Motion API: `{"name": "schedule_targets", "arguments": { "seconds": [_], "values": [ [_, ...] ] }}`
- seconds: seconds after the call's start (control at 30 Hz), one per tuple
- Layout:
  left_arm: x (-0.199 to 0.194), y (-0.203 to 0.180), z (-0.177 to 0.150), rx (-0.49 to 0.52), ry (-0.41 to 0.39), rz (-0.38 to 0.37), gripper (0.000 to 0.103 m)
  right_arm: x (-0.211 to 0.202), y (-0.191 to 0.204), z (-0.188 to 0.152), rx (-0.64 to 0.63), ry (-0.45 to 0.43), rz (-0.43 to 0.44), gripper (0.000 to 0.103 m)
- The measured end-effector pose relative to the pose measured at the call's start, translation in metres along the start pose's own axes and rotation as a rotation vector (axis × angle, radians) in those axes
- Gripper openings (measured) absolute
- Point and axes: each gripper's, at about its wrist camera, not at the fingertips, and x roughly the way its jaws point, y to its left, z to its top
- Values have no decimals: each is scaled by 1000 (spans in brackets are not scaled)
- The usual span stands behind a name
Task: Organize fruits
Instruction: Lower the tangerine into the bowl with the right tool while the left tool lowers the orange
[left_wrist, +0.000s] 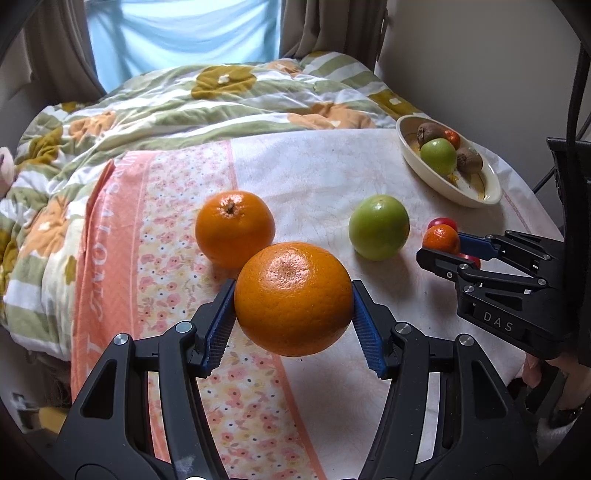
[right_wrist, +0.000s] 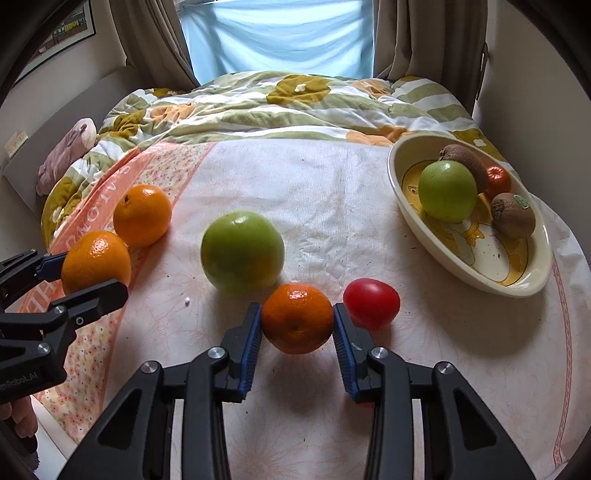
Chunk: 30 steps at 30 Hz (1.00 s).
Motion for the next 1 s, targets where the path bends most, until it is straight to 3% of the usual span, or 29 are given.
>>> {"name": "schedule_targets", "arguments": {
  "seconds": [0.3,0.6,0.8,1.0],
  "values": [
    [-43,-8,20,3,-40,-30,63,-54,1,12,26,-57,-3,35],
    [-70,-47,55,40,-115,-59,63,-107,-37,23,68,-105,-7,35],
    [-69,-88,81,14,-149,-67,63,-125,-77,30,30,-120,0,35],
    [-44,-137,103,11,-141,-76,63,-125,-126,38,7,-121,14,35]
  ]
}}
